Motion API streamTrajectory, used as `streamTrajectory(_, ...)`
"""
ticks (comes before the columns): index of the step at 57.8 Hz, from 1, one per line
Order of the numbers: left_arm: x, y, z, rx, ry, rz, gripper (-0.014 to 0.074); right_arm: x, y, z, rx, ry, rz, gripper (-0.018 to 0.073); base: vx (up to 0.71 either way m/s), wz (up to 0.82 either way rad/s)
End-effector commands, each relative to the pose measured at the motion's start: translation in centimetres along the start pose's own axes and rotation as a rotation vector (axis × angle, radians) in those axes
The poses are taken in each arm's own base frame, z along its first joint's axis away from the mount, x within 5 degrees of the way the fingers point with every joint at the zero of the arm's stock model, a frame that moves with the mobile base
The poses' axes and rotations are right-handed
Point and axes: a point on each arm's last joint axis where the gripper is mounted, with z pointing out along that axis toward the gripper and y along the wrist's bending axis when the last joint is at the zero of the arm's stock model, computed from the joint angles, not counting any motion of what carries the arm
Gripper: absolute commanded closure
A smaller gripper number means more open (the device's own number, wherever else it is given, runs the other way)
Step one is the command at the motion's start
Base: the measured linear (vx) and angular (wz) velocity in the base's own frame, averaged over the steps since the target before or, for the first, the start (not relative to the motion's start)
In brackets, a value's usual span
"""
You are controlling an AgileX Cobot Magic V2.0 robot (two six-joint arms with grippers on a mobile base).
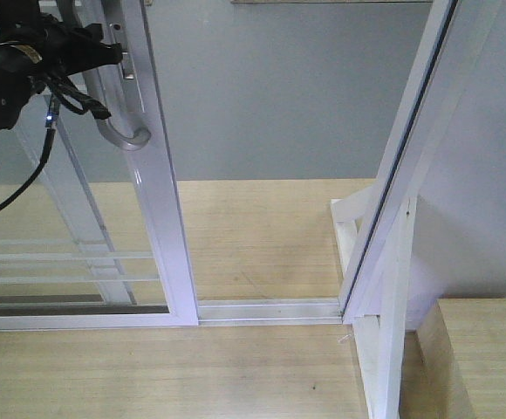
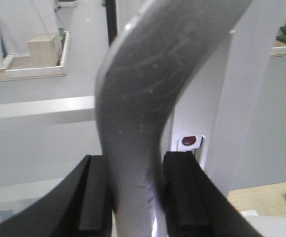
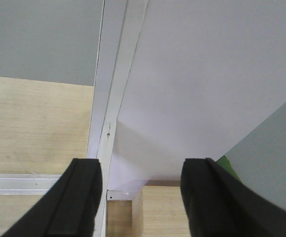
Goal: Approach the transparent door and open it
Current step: 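Slide the door farther open with the left gripper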
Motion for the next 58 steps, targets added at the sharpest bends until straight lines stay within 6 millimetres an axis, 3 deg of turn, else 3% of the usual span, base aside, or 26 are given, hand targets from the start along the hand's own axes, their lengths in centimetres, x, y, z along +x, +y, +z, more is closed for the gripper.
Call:
streamTrajectory(1, -3.6, 1.2, -1.5, -0.032, -0.120, -0.017, 0.0260, -1.4, -0.4, -0.8, 0.010, -0.098, -0.021, 0.0117, 0.00, 0.00)
streamTrajectory(13, -3.4, 2.2, -2.1, -0.055, -0.036, -0.025, 0.0208, -1.4, -0.4, -0.8, 0.011, -0.099, -0.022, 0.0117, 0.00, 0.00)
streamTrajectory(26, -4.3, 3.4, -3.0, -0.085, -0.055, -0.031, 0.0117, -1.4, -0.5, -0.8, 0.018, -0.100, -0.034, 0.0117, 0.00, 0.00)
streamTrajectory(58, -4.3, 9.7, -4.8, -0.239, -0.002, -0.055, 0.0117, -1.4, -0.5, -0.8, 0.020, -0.101, -0.037, 0.0117, 0.00, 0.00)
